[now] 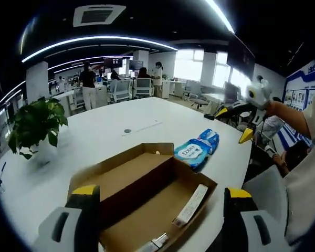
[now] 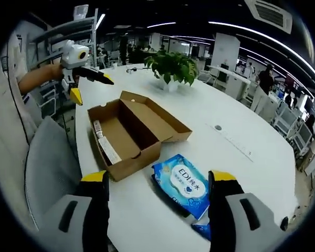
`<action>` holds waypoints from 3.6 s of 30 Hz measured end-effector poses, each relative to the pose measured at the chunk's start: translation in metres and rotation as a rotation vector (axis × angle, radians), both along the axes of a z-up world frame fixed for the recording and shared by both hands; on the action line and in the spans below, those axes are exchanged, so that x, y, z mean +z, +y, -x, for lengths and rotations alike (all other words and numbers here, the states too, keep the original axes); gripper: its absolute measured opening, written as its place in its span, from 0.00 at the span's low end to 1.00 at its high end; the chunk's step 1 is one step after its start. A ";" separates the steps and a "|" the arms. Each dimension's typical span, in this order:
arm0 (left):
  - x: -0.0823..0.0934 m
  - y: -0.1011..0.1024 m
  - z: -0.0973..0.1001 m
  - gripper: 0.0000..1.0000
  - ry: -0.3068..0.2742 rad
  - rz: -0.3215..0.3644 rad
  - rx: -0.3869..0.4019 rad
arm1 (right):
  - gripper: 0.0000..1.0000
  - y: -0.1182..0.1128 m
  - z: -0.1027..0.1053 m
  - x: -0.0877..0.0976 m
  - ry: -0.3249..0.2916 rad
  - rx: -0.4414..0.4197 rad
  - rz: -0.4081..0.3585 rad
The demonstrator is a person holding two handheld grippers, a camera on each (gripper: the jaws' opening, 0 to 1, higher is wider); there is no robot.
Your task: Operate the shoe box by opening the lid, removing the specified soft item, and placing it in the target area until the item is outside and the box remains undamaged.
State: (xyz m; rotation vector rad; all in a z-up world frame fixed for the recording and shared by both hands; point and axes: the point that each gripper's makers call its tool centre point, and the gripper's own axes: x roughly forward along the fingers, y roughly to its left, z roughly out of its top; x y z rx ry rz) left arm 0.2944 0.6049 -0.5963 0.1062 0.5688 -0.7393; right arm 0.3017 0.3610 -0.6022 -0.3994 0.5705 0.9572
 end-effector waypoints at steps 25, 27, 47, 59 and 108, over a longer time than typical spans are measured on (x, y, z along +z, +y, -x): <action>-0.050 0.089 0.025 0.57 0.100 -0.034 0.294 | 0.53 0.079 0.008 -0.053 0.050 0.253 0.085; -0.057 0.093 0.026 0.52 0.117 -0.047 0.312 | 0.50 0.083 0.008 -0.056 0.051 0.275 0.094; -0.106 0.111 0.042 0.21 0.289 -0.056 0.459 | 0.40 0.123 0.015 -0.096 0.114 0.532 0.225; -0.117 0.123 0.040 0.10 0.327 -0.025 0.524 | 0.34 0.140 0.023 -0.121 0.210 0.655 0.283; -0.117 0.122 0.043 0.07 0.348 -0.022 0.565 | 0.15 0.159 0.044 -0.119 0.302 0.618 0.269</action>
